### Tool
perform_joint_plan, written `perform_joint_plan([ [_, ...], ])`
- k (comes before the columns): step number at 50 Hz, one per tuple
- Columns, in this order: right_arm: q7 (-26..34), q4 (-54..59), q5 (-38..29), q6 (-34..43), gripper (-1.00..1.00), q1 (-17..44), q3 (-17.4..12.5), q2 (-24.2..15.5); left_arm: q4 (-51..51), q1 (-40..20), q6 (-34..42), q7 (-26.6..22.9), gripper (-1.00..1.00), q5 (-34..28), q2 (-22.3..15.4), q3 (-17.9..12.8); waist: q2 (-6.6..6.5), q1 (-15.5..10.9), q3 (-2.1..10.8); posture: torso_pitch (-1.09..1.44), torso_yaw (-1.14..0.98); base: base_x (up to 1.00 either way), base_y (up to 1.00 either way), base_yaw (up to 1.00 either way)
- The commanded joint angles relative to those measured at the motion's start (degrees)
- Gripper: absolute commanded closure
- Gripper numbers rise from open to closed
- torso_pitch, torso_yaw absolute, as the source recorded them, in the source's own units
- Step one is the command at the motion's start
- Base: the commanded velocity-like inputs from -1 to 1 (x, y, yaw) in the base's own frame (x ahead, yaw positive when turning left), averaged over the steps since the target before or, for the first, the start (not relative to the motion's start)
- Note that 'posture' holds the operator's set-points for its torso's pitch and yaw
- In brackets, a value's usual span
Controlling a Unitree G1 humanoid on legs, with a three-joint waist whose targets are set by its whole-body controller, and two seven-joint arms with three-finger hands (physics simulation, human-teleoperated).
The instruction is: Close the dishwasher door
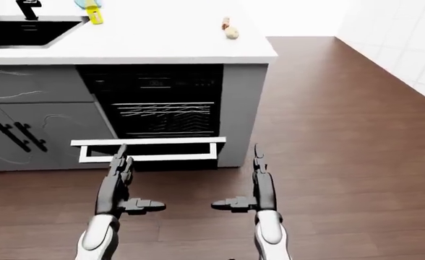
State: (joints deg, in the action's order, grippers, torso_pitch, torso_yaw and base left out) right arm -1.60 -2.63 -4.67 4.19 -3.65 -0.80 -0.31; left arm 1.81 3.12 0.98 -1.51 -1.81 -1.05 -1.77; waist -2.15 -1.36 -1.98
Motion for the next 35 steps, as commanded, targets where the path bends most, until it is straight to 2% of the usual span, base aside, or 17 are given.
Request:
perform_joint_plan([
  [1, -0.15, -2.42, -0.16, -1.29, -1.00, 0.62, -0.40, -0.41, 1.76, -0.60, -1.24, -0.23, -1.00, -0.01, 0.32, 0.65, -0.34, 0.09, 0.38, 0.00, 0.00, 0.00, -0.78, 0.00],
  [5, 0.07, -3.26, -0.37, -0.48, -1.00, 0.57, -0.24, -0.39, 2.10, -0.39, -1.14, -0.28, -1.00, -0.07, 0.37, 0.80, 2.77, -0.01, 0.44, 0.00, 0.00, 0.00, -0.77, 0.00],
  [6, 0.09, -3.45, -0.36, -0.43, -1.00, 0.56, -0.23, -0.35, 2.09, -0.35, -1.18, -0.30, -1.00, -0.06, 0.37, 0.80, 4.36, -0.26, 0.02, 0.00, 0.00, 0.00, 0.00, 0.00],
  [7, 0.08, -3.44, -0.50, -0.44, -1.00, 0.55, -0.17, -0.36, 2.03, -0.37, -1.23, -0.29, -1.00, -0.06, 0.36, 0.78, 10.04, 1.17, 0.23, 0.00, 0.00, 0.00, 0.00, 0.00],
  [8, 0.14, -3.59, -0.62, -0.18, -1.00, 0.60, -0.09, -0.37, 1.85, -0.43, -1.30, -0.28, -1.00, -0.07, 0.36, 0.78, 8.06, 0.93, -0.87, 0.00, 0.00, 0.00, 0.00, 0.00],
  [10, 0.26, -3.90, -0.80, -0.07, -1.00, 0.57, 0.01, -0.39, 1.88, -0.40, -1.30, -0.30, -1.00, -0.10, 0.38, 0.84, 7.50, 1.36, -0.04, 0.00, 0.00, 0.00, 0.00, 0.00],
  [11, 0.41, -4.07, -0.68, 0.05, -1.00, 0.55, -0.03, -0.38, 1.80, -0.40, -1.35, -0.31, -1.00, -0.11, 0.39, 0.86, 7.55, 1.20, -0.15, 0.00, 0.00, 0.00, 0.00, 0.00],
  [15, 0.60, -4.36, -0.60, 0.18, -1.00, 0.45, -0.05, -0.36, 1.42, -0.50, -1.58, -0.24, -1.00, -0.31, 0.42, 1.01, 5.95, 1.60, 0.17, 0.00, 0.00, 0.00, 0.00, 0.00],
  [24, 0.85, -4.36, -0.46, 0.08, -1.00, 0.09, -0.10, -0.32, 0.91, -0.78, -1.80, -0.07, -1.00, -0.44, 0.42, 0.98, 5.01, 2.64, 1.15, 0.00, 0.00, 0.00, 0.00, 0.00],
  [25, 0.89, -4.45, -0.39, 0.16, -1.00, 0.09, -0.12, -0.31, 0.93, -0.77, -1.79, -0.07, -1.00, -0.45, 0.42, 0.99, 5.05, 2.39, 1.89, 0.00, 0.00, 0.00, -0.12, 0.00],
  [31, 0.90, -4.63, -0.38, 0.19, -1.00, -0.05, 0.07, -0.23, 1.12, -0.69, -1.76, -0.06, -1.00, -0.40, 0.40, 0.96, -0.17, 1.53, 0.66, 0.00, 0.00, 0.00, -0.29, 0.00],
  [32, 0.90, -4.80, -0.40, 0.29, -1.00, -0.10, 0.11, -0.22, 1.18, -0.67, -1.73, -0.06, -1.00, -0.39, 0.40, 0.95, -1.22, 1.44, 0.56, 0.00, 0.00, 0.00, -0.32, 0.00],
  [33, 0.91, -4.88, -0.43, 0.29, -1.00, -0.21, 0.18, -0.20, 1.06, -0.68, -1.81, -0.06, -1.00, -0.38, 0.39, 0.92, -2.82, 1.35, 0.89, 0.00, 0.00, 0.00, -0.31, 0.00],
  [35, 0.90, -4.66, -0.39, 0.15, -1.00, -0.18, 0.14, -0.21, 1.06, -0.66, -1.86, -0.06, -1.00, -0.37, 0.39, 0.91, -1.64, 0.46, 0.74, 0.00, 0.00, 0.00, -0.31, 0.00],
])
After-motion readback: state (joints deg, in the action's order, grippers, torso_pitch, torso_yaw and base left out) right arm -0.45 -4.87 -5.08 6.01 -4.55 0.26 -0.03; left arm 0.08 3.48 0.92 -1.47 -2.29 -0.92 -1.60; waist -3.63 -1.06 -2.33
